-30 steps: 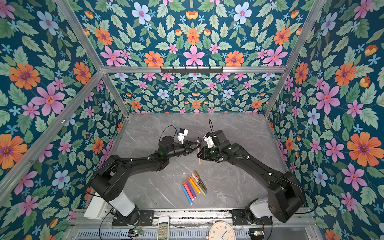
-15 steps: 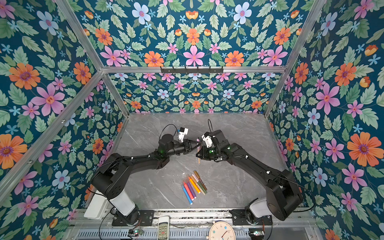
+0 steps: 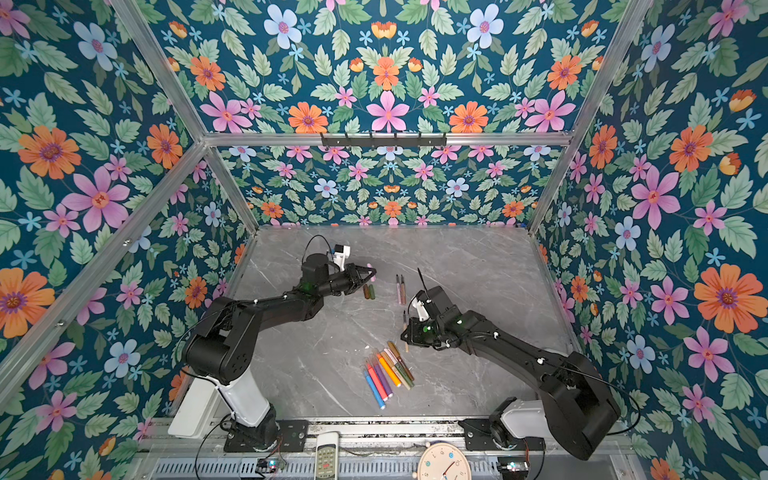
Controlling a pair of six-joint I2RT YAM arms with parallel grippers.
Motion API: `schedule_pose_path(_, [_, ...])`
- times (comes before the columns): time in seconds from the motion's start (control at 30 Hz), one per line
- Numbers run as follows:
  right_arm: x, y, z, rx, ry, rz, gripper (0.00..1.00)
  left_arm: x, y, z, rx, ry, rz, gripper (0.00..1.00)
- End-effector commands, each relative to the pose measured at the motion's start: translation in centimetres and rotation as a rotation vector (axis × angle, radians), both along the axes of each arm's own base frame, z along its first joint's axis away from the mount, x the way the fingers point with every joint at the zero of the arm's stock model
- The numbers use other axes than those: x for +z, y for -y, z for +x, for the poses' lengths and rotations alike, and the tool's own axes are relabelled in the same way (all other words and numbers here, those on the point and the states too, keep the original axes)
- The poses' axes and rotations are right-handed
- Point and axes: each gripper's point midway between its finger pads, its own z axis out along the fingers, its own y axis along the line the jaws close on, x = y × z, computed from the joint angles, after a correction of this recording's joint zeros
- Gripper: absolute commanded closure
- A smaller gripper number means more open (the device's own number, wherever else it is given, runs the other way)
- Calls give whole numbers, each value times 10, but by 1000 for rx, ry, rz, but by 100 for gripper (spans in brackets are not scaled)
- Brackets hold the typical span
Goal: Open the pen caps
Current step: 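Lower the lilac cap beside the brown and green caps, open left gripper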
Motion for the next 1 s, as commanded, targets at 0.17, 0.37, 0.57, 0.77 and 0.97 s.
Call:
schedule_pose_path(0.17, [-11, 30, 10, -22, 16, -187, 100, -65, -29, -4, -11, -95, 248, 100])
schedule_pose_path(0.37, [-36, 33, 15, -70, 1, -207, 100, -87, -37, -4, -46, -143, 379, 100])
schedule_pose_path(0.57, [-48, 34, 16, -84, -23, -174, 100, -106, -47, -1, -59, -164, 486, 100])
schedule_pose_path(0.77, [-49, 43, 18, -124, -38, -124, 100, -117, -48, 5, -66, -179, 492, 98])
schedule_pose_path(0.97, [-50, 43, 18, -125, -37, -122, 100, -116, -44, 10, -73, -176, 470, 77])
